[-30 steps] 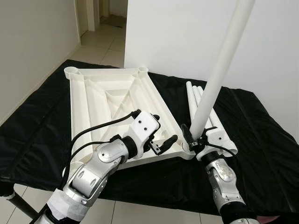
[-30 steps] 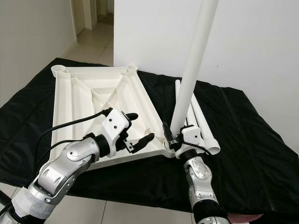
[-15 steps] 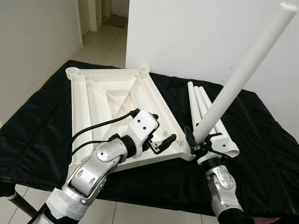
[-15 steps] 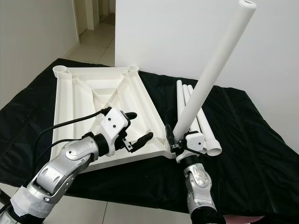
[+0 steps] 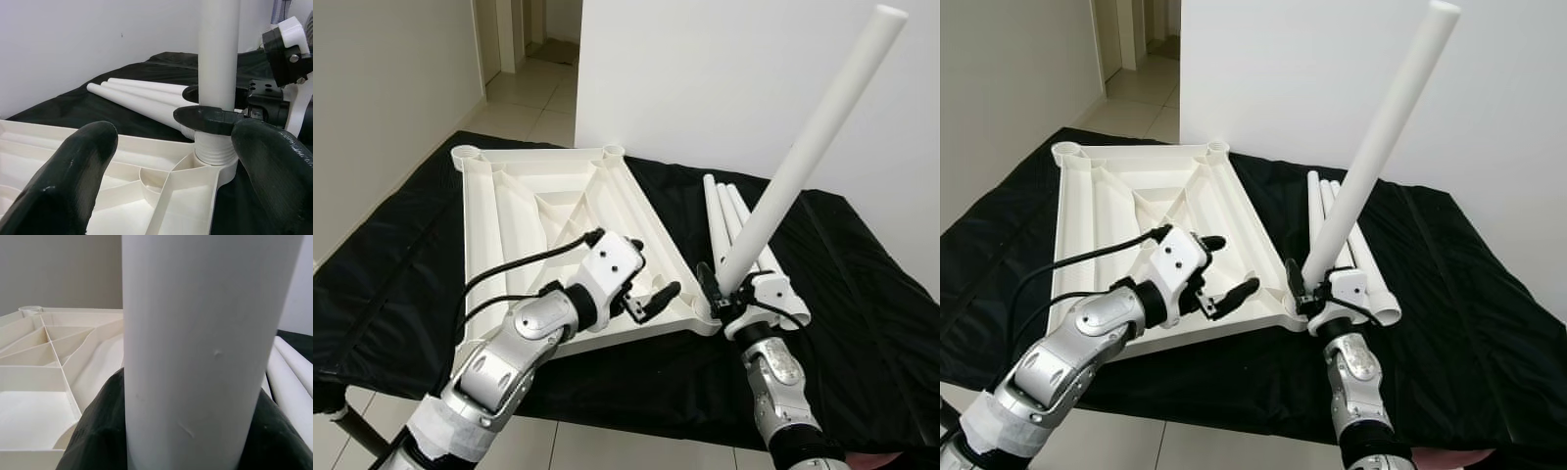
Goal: Building children table
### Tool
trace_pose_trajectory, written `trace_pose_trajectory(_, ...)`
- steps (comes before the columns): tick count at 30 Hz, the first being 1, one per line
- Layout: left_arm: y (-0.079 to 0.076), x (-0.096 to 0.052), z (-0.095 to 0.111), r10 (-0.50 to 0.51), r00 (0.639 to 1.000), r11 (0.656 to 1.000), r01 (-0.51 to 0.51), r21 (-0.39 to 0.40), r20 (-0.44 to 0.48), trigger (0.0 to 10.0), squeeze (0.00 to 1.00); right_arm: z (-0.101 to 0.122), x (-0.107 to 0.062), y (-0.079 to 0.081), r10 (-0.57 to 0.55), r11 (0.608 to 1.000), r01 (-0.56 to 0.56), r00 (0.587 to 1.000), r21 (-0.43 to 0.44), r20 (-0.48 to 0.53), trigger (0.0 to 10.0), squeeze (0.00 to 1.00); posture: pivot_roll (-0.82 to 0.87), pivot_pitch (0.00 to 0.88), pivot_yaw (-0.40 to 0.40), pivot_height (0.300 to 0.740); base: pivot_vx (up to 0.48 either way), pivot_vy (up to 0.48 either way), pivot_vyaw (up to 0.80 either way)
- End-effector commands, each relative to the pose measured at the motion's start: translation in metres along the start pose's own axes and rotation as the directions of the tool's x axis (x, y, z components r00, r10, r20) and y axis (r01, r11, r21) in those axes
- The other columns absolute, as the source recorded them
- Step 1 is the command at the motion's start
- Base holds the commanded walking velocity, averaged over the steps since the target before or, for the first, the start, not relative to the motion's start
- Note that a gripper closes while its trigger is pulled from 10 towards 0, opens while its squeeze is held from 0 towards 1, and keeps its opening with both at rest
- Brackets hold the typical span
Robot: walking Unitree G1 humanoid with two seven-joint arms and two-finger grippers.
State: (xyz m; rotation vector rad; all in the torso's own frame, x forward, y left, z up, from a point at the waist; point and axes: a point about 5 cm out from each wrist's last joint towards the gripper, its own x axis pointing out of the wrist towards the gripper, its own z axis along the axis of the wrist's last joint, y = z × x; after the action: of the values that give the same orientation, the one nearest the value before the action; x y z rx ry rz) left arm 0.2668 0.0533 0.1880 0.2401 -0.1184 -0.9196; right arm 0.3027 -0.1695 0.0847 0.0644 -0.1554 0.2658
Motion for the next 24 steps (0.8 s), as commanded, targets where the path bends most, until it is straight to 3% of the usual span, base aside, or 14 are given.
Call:
trace_pose_trajectory(1, -0.006, 0.002, 0.008, -0.098, 0.995, 0.995, 0.098, 0.012, 0.024, 10.0, 0.00, -0.057, -0.033, -0.001, -0.017, 0.997, 0.043, 0.938, 0.069, -0.347, 10.0, 0.00, 0.05, 0.000, -0.070, 0.740, 0.000, 0.000, 0.00)
trace_pose_trajectory(8, -0.007, 0.002, 0.007, -0.098, 0.995, 0.995, 0.098, 0.012, 0.027, 10.0, 0.00, -0.060, -0.033, -0.002, -0.011, 0.997, 0.041, 0.920, 0.068, -0.391, 10.0, 0.00, 0.05, 0.000, -0.076, 0.740, 0.000, 0.000, 0.00)
trace_pose_trajectory(13, -0.008, 0.003, 0.008, -0.097, 0.995, 0.995, 0.097, 0.015, 0.028, 10.0, 0.00, -0.057, -0.032, -0.005, -0.062, 0.996, 0.082, 0.930, 0.039, -0.361, 10.0, 0.00, 0.05, 0.000, -0.082, 0.740, 0.000, 0.000, 0.00)
trace_pose_trajectory(21, -0.008, 0.003, 0.008, -0.096, 0.995, 0.995, 0.095, 0.013, 0.029, 10.0, 0.00, -0.049, -0.024, 0.002, -0.210, 0.971, 0.234, 0.935, 0.051, -0.287, 10.0, 0.00, 0.05, 0.000, -0.084, 0.740, 0.000, 0.000, 0.00)
trace_pose_trajectory(22, -0.007, 0.004, 0.008, -0.096, 0.995, 0.995, 0.095, 0.012, 0.032, 10.0, 0.00, -0.046, -0.016, 0.010, -0.283, 0.952, 0.304, 0.919, 0.037, -0.275, 10.0, 0.00, 0.04, 0.000, -0.081, 0.740, 0.000, 0.000, 0.00)
trace_pose_trajectory(24, -0.007, 0.004, 0.008, -0.096, 0.995, 0.995, 0.096, 0.012, 0.033, 10.0, 0.00, -0.046, -0.014, 0.013, -0.319, 0.942, 0.337, 0.902, 0.013, -0.291, 10.0, 0.00, 0.04, 0.000, -0.081, 0.740, 0.000, 0.000, 0.00)
